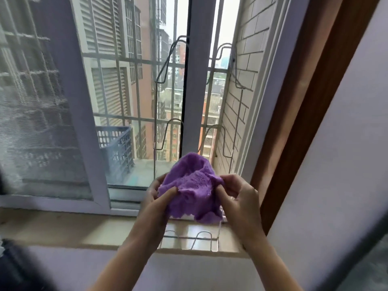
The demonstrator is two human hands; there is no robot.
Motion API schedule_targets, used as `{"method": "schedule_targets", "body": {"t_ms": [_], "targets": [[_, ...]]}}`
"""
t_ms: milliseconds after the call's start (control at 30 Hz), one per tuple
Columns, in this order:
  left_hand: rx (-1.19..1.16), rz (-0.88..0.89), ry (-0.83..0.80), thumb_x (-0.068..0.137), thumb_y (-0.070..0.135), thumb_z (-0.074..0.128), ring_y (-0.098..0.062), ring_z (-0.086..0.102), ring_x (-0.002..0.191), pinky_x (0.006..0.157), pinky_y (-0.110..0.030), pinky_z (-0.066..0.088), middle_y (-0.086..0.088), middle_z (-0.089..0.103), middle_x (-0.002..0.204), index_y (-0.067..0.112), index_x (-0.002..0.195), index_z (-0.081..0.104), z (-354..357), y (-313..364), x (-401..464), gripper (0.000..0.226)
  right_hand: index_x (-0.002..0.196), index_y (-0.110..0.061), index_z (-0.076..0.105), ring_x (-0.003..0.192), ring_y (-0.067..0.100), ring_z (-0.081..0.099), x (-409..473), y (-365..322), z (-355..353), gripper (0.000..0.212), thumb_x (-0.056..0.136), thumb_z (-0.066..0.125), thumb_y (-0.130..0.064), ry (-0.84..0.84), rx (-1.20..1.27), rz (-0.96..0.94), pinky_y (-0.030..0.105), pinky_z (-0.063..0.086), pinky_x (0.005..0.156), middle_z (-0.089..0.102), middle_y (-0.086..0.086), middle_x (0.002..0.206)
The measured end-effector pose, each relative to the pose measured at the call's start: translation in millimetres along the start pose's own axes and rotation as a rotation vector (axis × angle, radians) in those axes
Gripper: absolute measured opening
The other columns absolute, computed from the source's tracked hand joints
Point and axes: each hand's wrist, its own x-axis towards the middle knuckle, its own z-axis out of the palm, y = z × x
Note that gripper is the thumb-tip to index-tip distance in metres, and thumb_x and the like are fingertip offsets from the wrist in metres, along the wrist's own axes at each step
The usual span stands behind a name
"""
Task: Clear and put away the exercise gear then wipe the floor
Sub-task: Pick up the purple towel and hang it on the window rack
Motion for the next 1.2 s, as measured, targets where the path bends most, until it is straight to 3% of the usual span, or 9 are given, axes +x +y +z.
{"method": "schedule_targets", "body": {"t_ms": [200, 500, 600, 733, 833, 933, 1033, 1133, 1200], "targets": [[0.004, 0.041, -0.017, 0.025, 0.034, 0.095, -0.024, 0.069, 0.092, 0.066, -0.023, 0.055, -0.015, 0.069, 0.107, 0.009, 0.121, 0.052, 5.0, 13.6, 8.5, 0.108, 0.088, -0.029, 0.064, 0.082, 0.005, 0.067, 27.6, -10.0, -15.1, 0.025, 0.087, 0.060, -0.005, -0.028, 0.050, -0.028, 0.017, 0.053, 0.071, 0.069, -0.008, 0.083], [0.312, 0.108, -0.063, 0.030, 0.057, 0.088, -0.024, 0.069, 0.094, 0.067, -0.026, 0.056, -0.010, 0.070, 0.106, 0.019, 0.116, 0.055, -7.4, 36.4, 21.3, 0.100, 0.084, -0.017, 0.068, 0.074, 0.001, 0.063, 73.2, -49.4, -36.7, 0.017, 0.085, 0.061, -0.001, -0.123, 0.190, -0.095, 0.013, 0.048, 0.067, 0.068, -0.006, 0.077], [0.482, 0.193, -0.099, 0.042, 0.064, 0.081, -0.019, 0.069, 0.092, 0.066, -0.021, 0.053, -0.005, 0.071, 0.103, 0.019, 0.114, 0.057, -6.0, 47.4, 21.7, 0.089, 0.082, -0.018, 0.066, 0.070, -0.001, 0.062, 84.1, -68.6, -37.9, 0.020, 0.087, 0.058, -0.001, -0.202, 0.204, -0.135, 0.012, 0.047, 0.065, 0.067, -0.012, 0.070], [0.651, 0.257, -0.176, 0.075, 0.045, 0.055, -0.023, 0.068, 0.089, 0.064, -0.024, 0.055, -0.006, 0.071, 0.098, 0.032, 0.104, 0.065, 12.2, 72.4, 19.7, 0.033, 0.081, -0.018, 0.063, 0.070, -0.006, 0.060, 96.5, -97.6, -38.5, 0.020, 0.088, 0.055, -0.001, -0.256, 0.223, -0.166, 0.009, 0.046, 0.065, 0.063, -0.012, 0.073], [0.844, 0.372, -0.206, 0.075, 0.065, 0.045, -0.003, 0.063, 0.097, 0.081, -0.022, 0.050, 0.017, 0.068, 0.101, 0.055, 0.088, 0.065, 30.2, 101.6, 20.0, 0.025, 0.081, -0.021, 0.064, 0.072, -0.008, 0.059, 106.1, -110.9, -41.6, 0.019, 0.088, 0.058, -0.005, -0.272, 0.185, -0.192, 0.008, 0.045, 0.067, 0.064, -0.016, 0.073], [0.843, 0.499, -0.215, 0.073, 0.068, 0.040, 0.002, 0.060, 0.103, 0.091, -0.021, 0.047, 0.021, 0.066, 0.105, 0.040, 0.099, 0.066, 57.9, 129.9, 18.0, 0.046, 0.082, -0.020, 0.065, 0.074, -0.002, 0.060, 113.7, -115.0, -42.5, 0.016, 0.087, 0.060, -0.004, -0.306, 0.145, -0.193, 0.012, 0.046, 0.071, 0.065, -0.009, 0.077], [0.821, 0.489, -0.308, 0.069, 0.063, 0.049, -0.005, 0.066, 0.090, 0.080, -0.021, 0.053, 0.010, 0.070, 0.098, 0.027, 0.096, 0.065, 89.8, 144.8, 15.7, 0.048, 0.086, -0.013, 0.066, 0.075, 0.002, 0.062, 113.5, -113.9, -42.6, 0.012, 0.086, 0.060, -0.003, -0.321, 0.085, -0.199, 0.017, 0.051, 0.075, 0.065, -0.002, 0.080], [1.007, 0.571, -0.234, 0.056, 0.061, 0.068, -0.005, 0.068, 0.074, 0.065, -0.022, 0.055, 0.007, 0.071, 0.084, 0.023, 0.090, 0.067, 102.1, 142.0, 23.5, 0.051, 0.089, -0.008, 0.066, 0.079, 0.009, 0.064, 110.5, -108.8, -46.7, 0.007, 0.086, 0.061, -0.004, -0.310, 0.029, -0.219, 0.023, 0.053, 0.077, 0.068, 0.007, 0.087], [1.094, 0.565, -0.240, 0.061, 0.047, 0.080, -0.002, 0.065, 0.063, 0.057, -0.017, 0.051, 0.007, 0.070, 0.074, 0.019, 0.085, 0.069, 103.1, 138.3, 29.3, 0.038, 0.088, -0.010, 0.066, 0.081, 0.011, 0.065, 109.9, -102.9, -50.5, 0.005, 0.086, 0.062, -0.007, -0.287, 0.009, -0.200, 0.026, 0.053, 0.078, 0.068, 0.008, 0.089]]}}
